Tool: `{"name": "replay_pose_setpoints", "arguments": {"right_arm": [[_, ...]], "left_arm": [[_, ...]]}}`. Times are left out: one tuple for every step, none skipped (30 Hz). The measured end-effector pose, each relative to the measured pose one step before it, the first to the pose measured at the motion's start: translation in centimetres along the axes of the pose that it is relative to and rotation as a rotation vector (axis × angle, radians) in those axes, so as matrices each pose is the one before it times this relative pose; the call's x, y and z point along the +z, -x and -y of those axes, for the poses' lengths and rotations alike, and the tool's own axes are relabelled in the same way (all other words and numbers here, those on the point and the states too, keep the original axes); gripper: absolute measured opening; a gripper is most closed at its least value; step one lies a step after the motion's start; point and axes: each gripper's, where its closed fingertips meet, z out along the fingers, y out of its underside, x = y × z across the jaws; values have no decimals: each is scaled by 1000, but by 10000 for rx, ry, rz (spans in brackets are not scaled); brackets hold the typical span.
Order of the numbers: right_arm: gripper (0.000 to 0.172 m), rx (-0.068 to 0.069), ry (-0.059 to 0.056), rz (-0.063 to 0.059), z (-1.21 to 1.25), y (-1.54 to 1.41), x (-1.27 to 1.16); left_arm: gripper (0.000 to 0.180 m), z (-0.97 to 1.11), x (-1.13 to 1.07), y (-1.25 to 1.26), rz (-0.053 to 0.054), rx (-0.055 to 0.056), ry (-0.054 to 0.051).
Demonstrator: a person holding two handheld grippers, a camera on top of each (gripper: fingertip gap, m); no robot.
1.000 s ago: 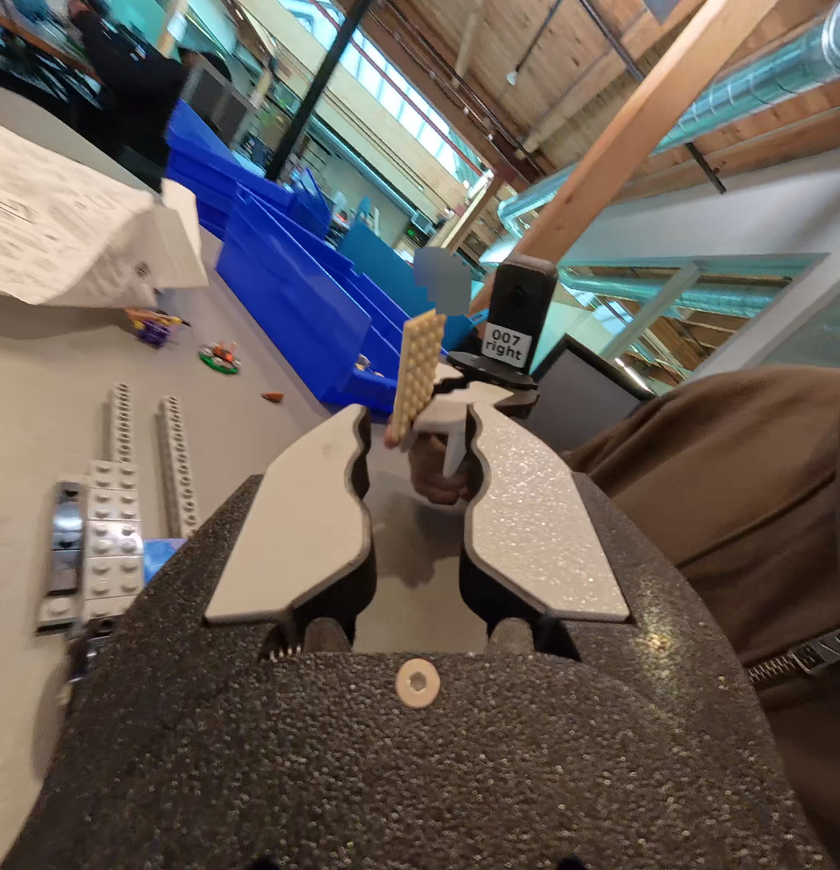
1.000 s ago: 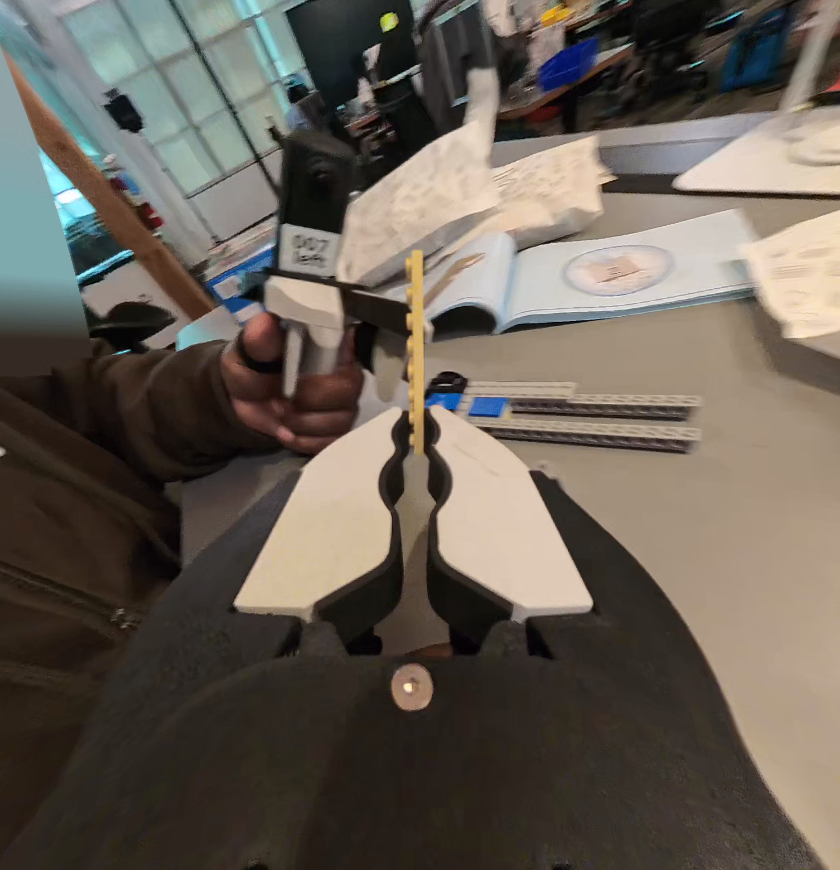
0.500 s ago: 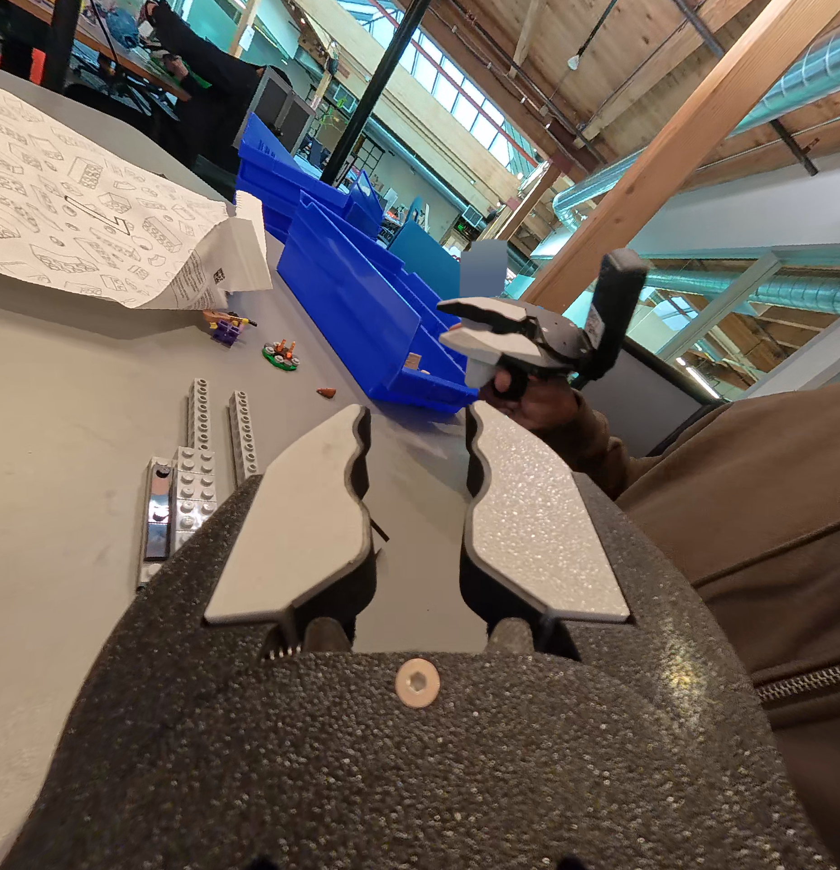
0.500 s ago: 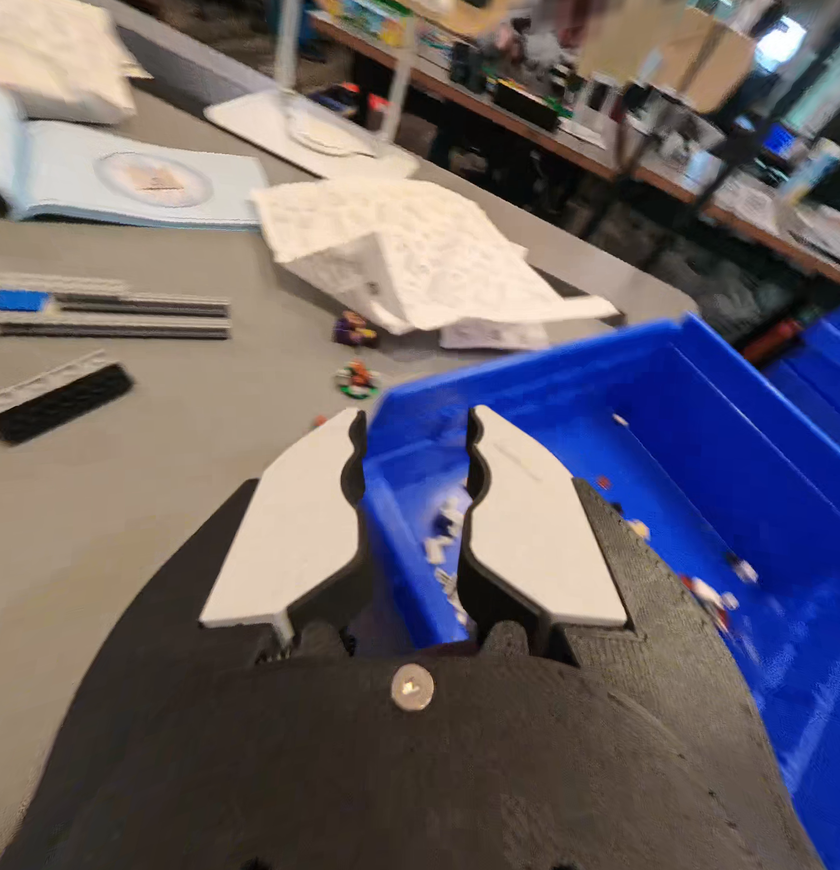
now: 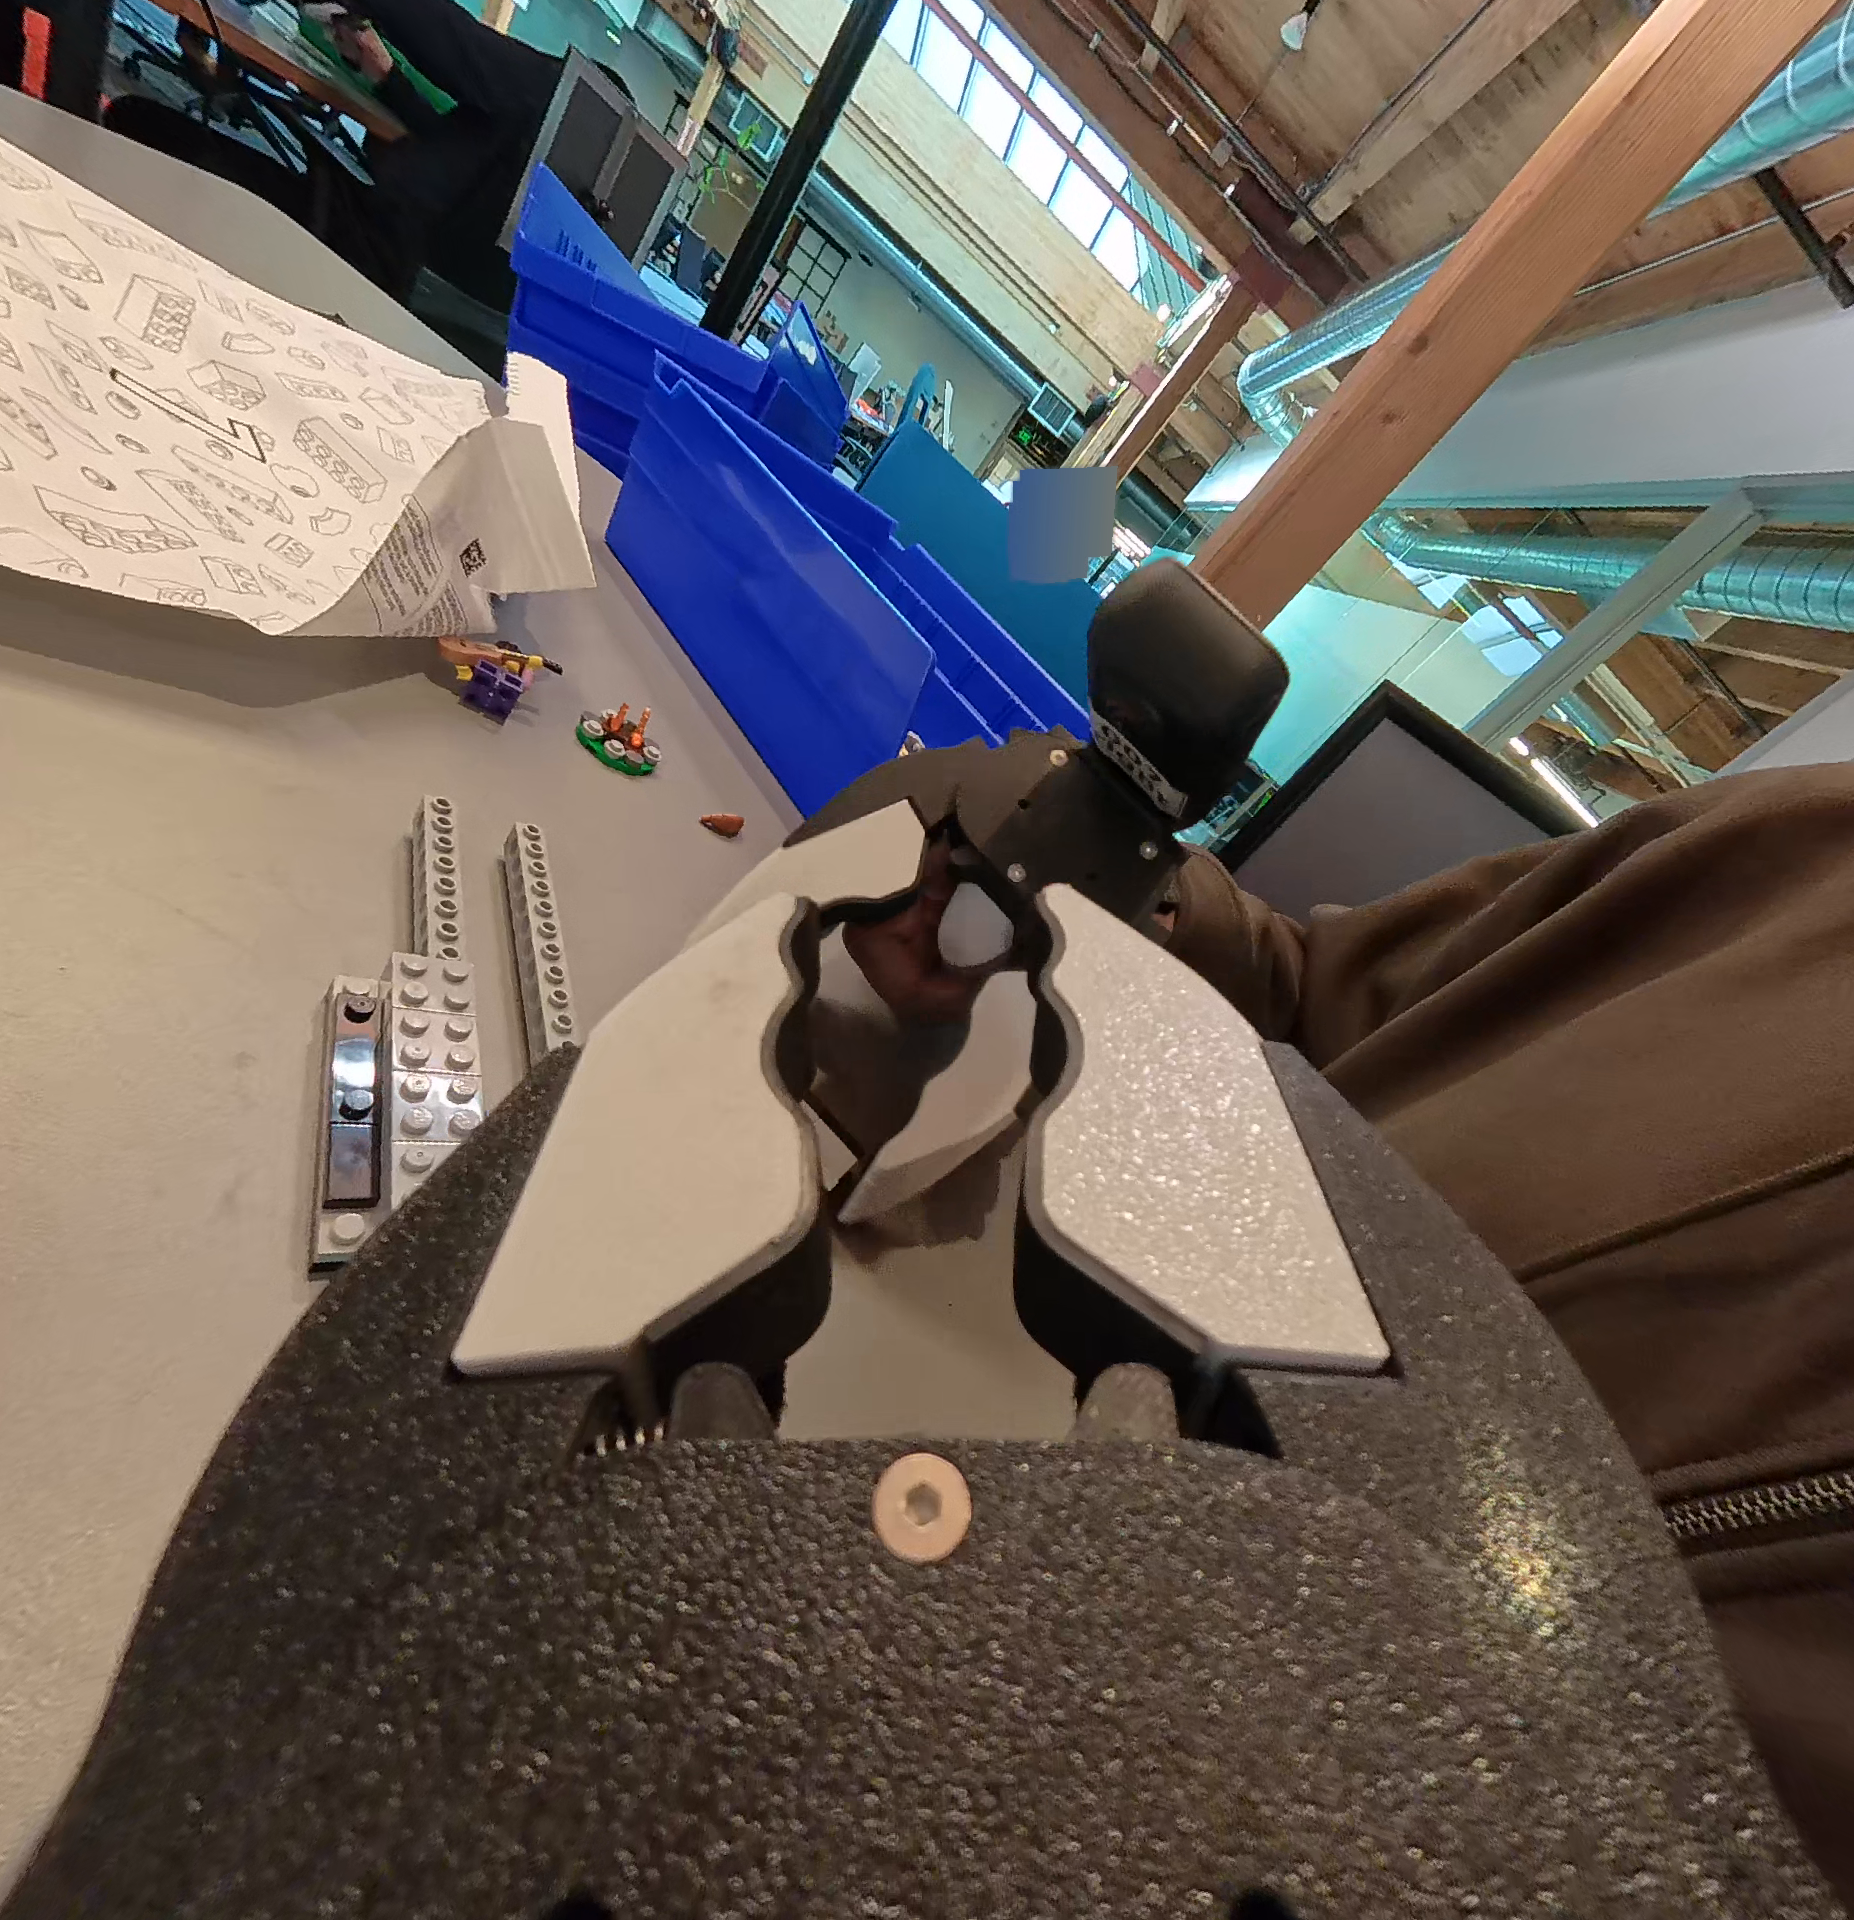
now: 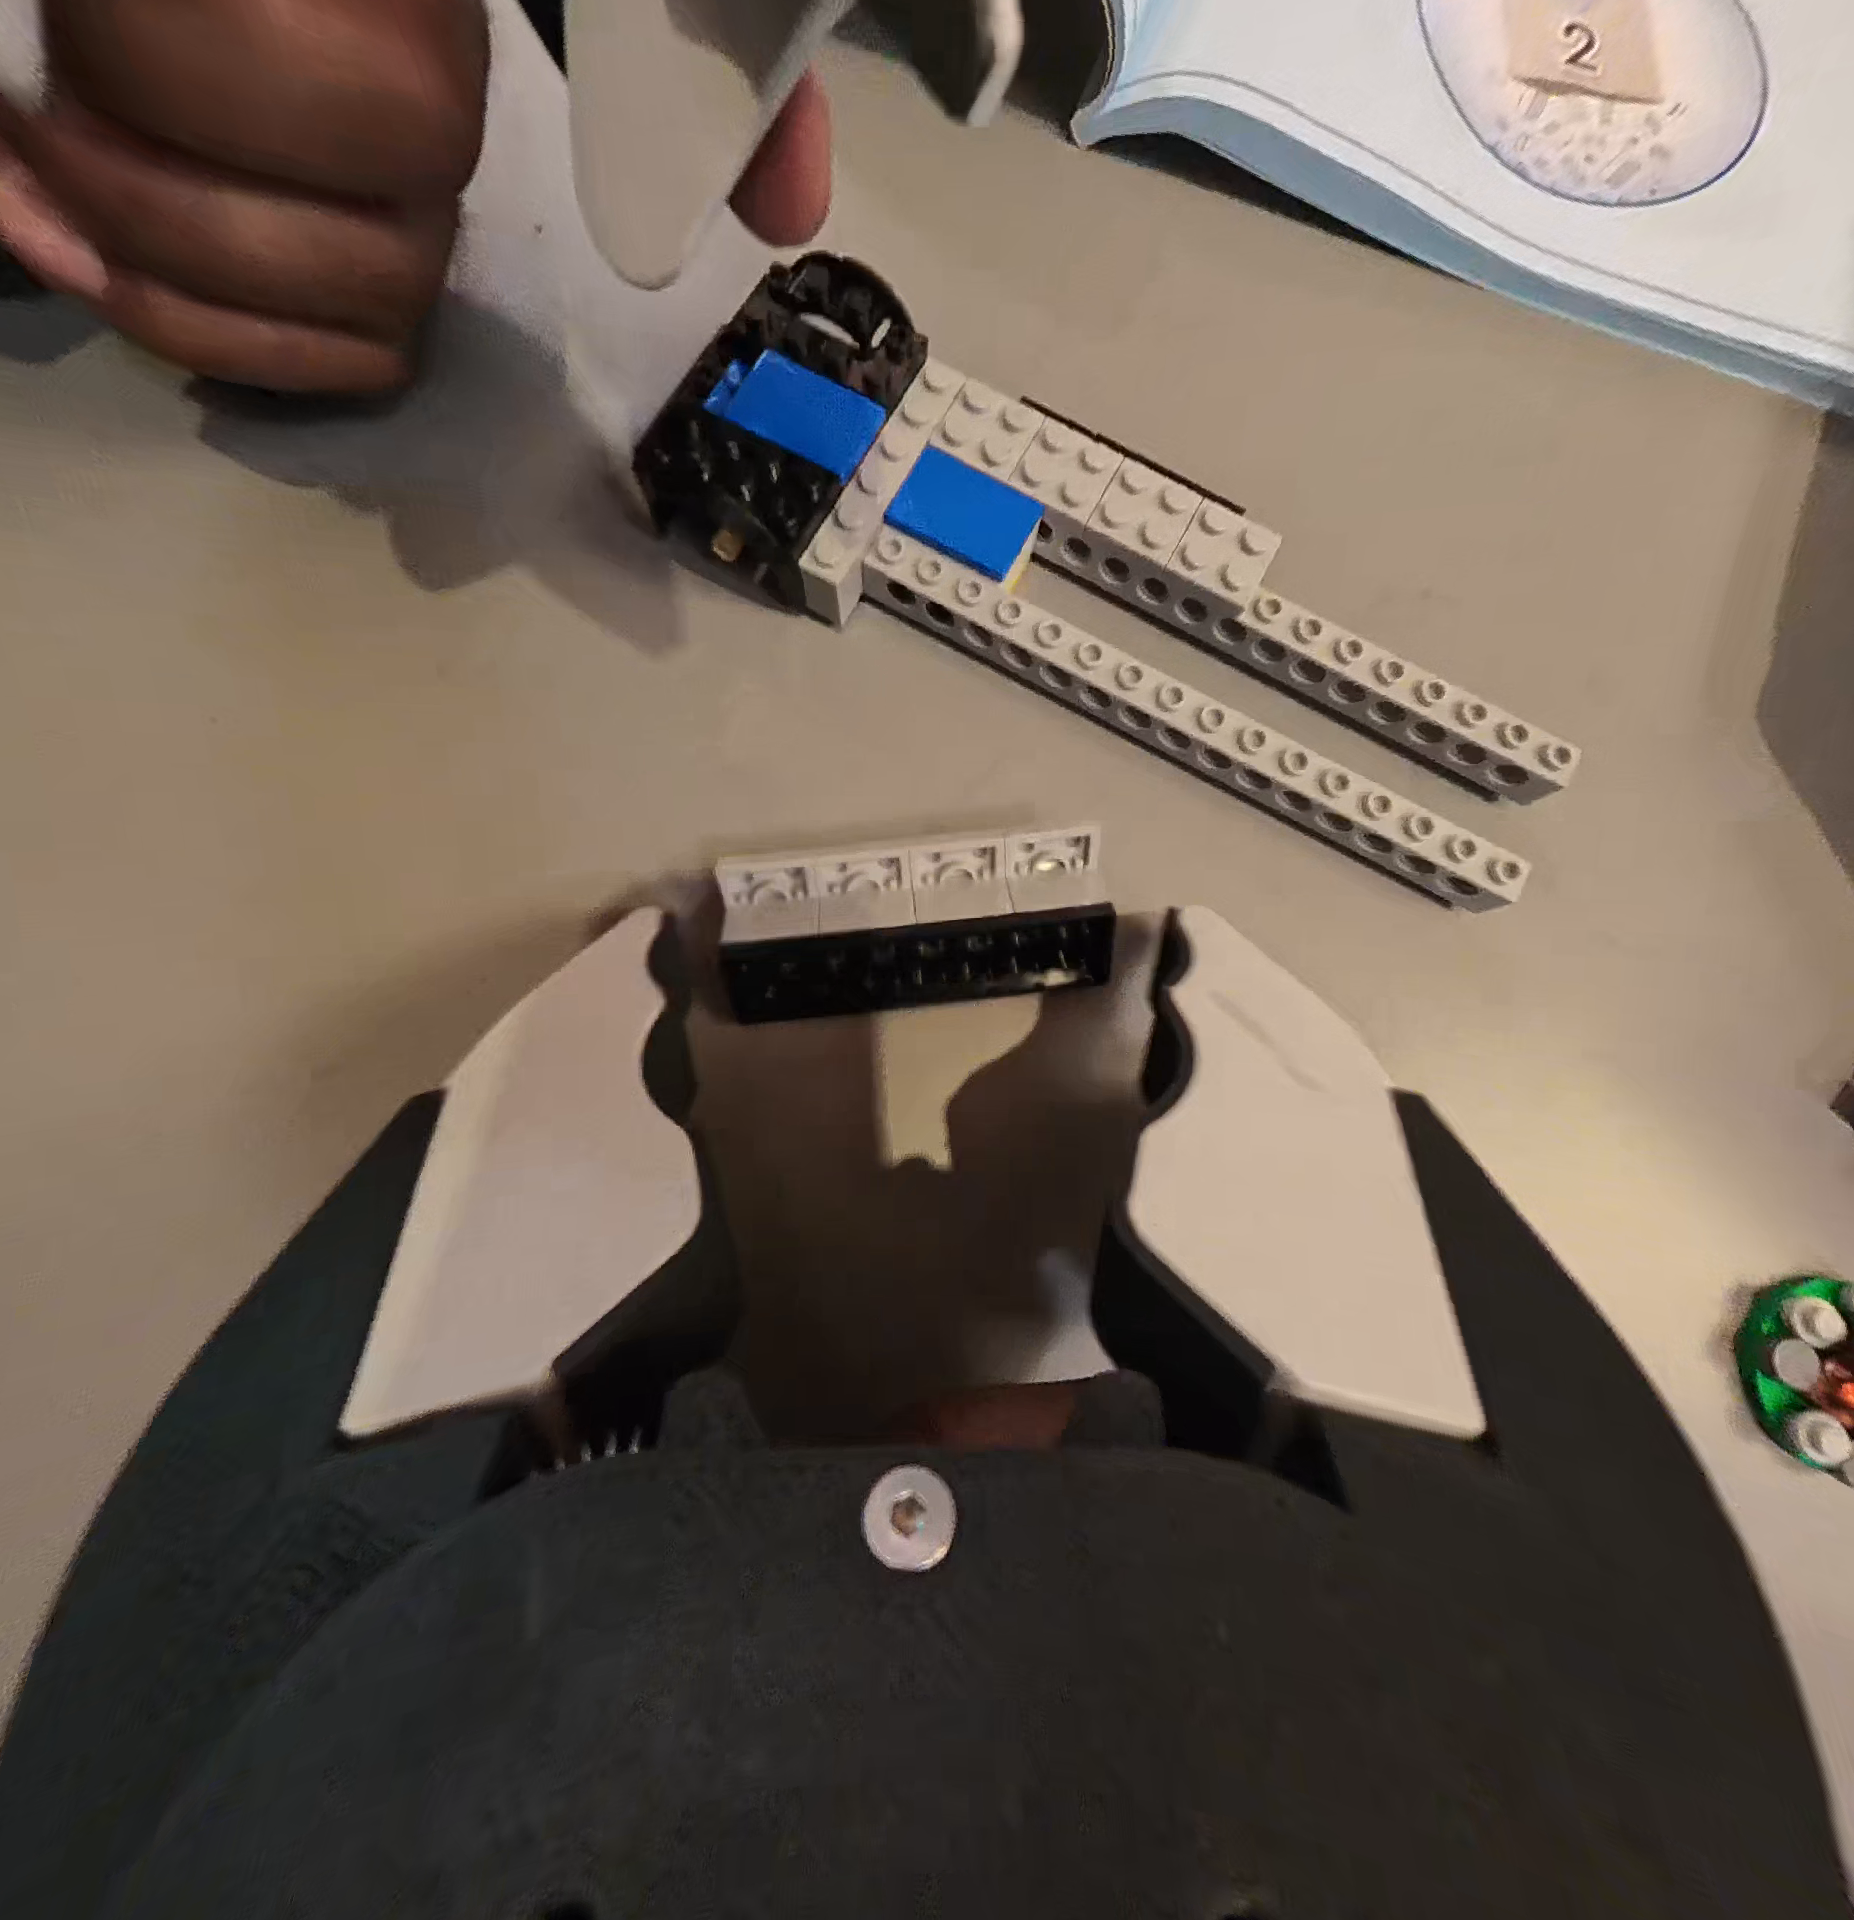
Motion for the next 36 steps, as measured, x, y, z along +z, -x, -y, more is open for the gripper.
{"name": "replay_pose_setpoints", "arguments": {"right_arm": [[73,-8,-7,197,146,147,118],[73,-200,-36,68,95,86,52],[73,-289,-118,-19,142,38,-22],[72,-359,-214,-69,227,53,-98],[72,-418,-370,-154,452,-2,-197],[72,-429,-461,-241,628,-87,-271],[72,-444,-493,-325,745,-192,-294],[72,-505,-477,-325,794,-150,-274],[72,-571,-445,-300,814,-65,-261],[72,-579,-352,-294,749,-46,-202],[72,-591,-244,-285,646,4,-129],[72,-611,-224,-280,614,23,-92],[72,-595,-210,-267,569,54,-81],[72,-581,-217,-225,554,107,-90],[72,-571,-305,-127,622,235,-133],[72,-542,-313,-56,575,303,-144],[72,-470,-235,-74,387,209,-135],[72,-355,-250,37,343,263,-114],[72,-196,-280,101,372,281,-109],[72,-86,-266,44,391,157,-108],[72,-27,-271,35,405,84,-108],[72,42,-171,34,235,35,-64],[72,95,-80,53,45,9,-28],[72,136,-18,45,-60,17,-16],[72,169,29,4,-129,-20,-11],[73,221,56,-35,-162,-96,-10],[74,305,66,-29,-187,-164,-37],[73,403,41,39,-184,-159,-78],[71,526,10,101,-191,-150,-89],[67,641,-6,149,-166,-162,-102],[63,660,-34,164,-94,-165,-95],[60,628,-108,133,32,-206,-118],[55,610,-131,111,108,-260,-116],[51,580,-118,84,127,-301,-93],[50,524,-88,106,97,-235,-50],[46,422,-47,67,51,-233,-14]], "left_arm": [[37,-61,-9,78,52,1,53],[37,-104,-9,137,91,-2,82],[37,-105,-14,203,128,8,90],[37,-118,-18,259,171,1,95],[37,-171,7,343,223,-34,133],[37,-262,47,345,225,-53,181],[37,-294,101,236,152,-59,190],[37,-307,142,119,90,-68,183],[37,-276,162,-31,1,-35,157],[37,-230,183,-190,-72,8,137],[37,-235,179,-200,-58,31,145],[37,-179,159,-171,-34,55,126],[37,-137,106,-189,-54,67,93],[36,-132,83,-209,-92,55,100],[34,-147,52,-168,-103,32,124],[34,-112,7,-367,-272,22,80],[30,31,-54,-635,-488,-53,-7],[26,-26,-30,-735,-577,-69,23],[19,-53,2,-768,-604,-96,32],[18,-18,25,-486,-397,-120,-7],[17,-5,5,-310,-279,-37,-36],[17,-4,-13,-129,-104,60,-43],[17,-41,8,24,58,183,13],[17,-39,31,104,160,243,57],[17,3,-2,41,138,267,67],[17,86,-57,-36,108,286,15],[17,137,-71,13,165,318,-15],[17,140,-79,85,263,403,-9],[17,32,-49,212,376,527,70],[17,-20,-35,272,452,642,99],[17,-12,-21,170,398,692,105],[17,-28,-13,98,368,716,112],[17,-56,18,64,345,737,114],[17,-58,40,-42,276,730,105],[17,-70,79,-85,236,686,88],[17,-45,89,-161,170,599,58]]}}
